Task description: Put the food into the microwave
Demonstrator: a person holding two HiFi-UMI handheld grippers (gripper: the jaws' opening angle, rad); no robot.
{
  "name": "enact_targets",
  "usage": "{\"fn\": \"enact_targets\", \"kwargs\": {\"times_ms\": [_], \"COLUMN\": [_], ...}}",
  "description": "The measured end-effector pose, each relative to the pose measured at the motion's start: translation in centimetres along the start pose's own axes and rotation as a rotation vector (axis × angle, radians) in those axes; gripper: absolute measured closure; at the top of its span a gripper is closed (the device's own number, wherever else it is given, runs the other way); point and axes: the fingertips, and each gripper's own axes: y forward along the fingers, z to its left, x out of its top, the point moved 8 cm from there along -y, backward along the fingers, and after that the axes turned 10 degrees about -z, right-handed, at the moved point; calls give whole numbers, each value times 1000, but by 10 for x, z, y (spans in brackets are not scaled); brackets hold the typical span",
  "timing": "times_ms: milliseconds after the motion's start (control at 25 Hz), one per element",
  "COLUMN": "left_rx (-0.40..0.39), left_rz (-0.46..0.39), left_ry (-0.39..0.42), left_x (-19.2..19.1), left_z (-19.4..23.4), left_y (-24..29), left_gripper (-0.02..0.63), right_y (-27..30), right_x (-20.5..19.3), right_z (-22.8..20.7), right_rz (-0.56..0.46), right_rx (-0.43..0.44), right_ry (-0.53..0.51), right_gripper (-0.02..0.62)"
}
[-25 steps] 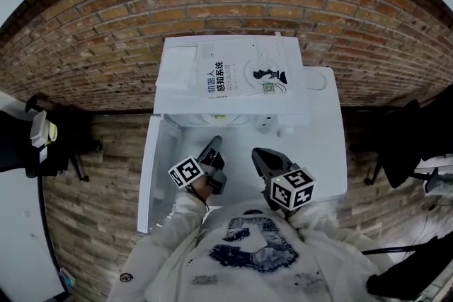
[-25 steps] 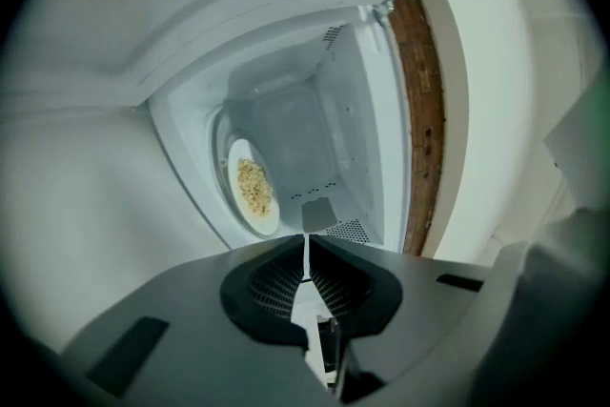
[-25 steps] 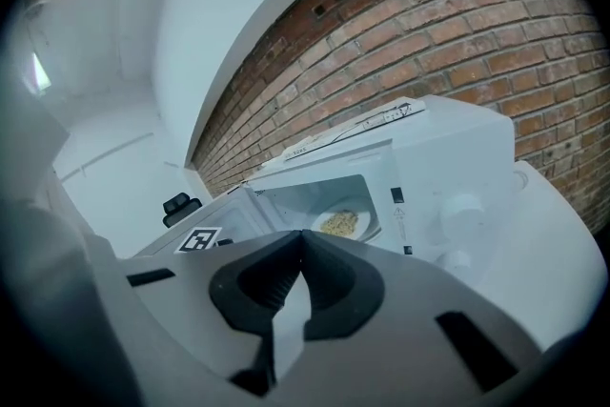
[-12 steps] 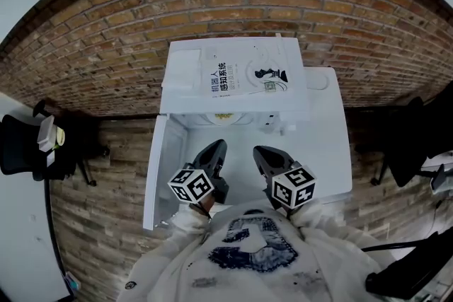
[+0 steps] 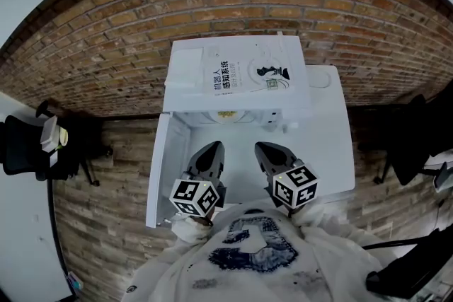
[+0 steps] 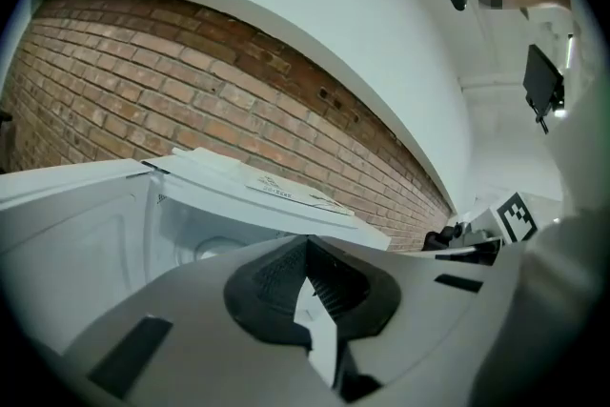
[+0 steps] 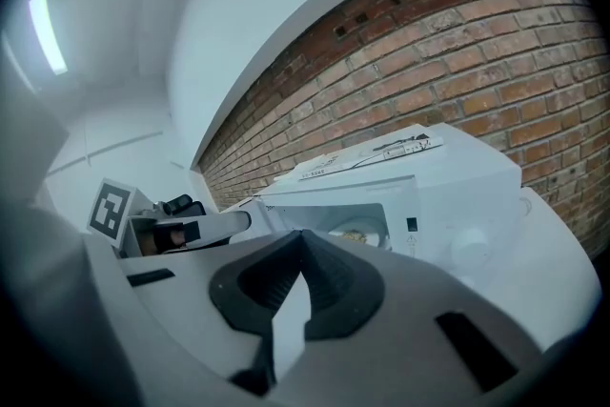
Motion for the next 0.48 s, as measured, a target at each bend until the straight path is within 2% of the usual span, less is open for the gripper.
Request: {"fn": "enact_targets", "kwargs": {"times_ms": [120, 320, 480], "left_rx": [4, 16, 17], "left_rz": [-1, -6, 3], "left_ry": [4, 84, 87], "left_x": [2, 4, 2], "left_z": [-4, -9, -10], "left_y": [-2, -4, -2], "left_gripper": [598, 598, 598], "right_y": [-2, -5, -6], "right_x": [1, 2, 3], "right_z": [1, 0, 0], "right_rz": [-2, -5, -1], "right_rx": [-1, -1, 1], "right_ry": [4, 12, 14], "right_gripper": [581, 581, 581]}}
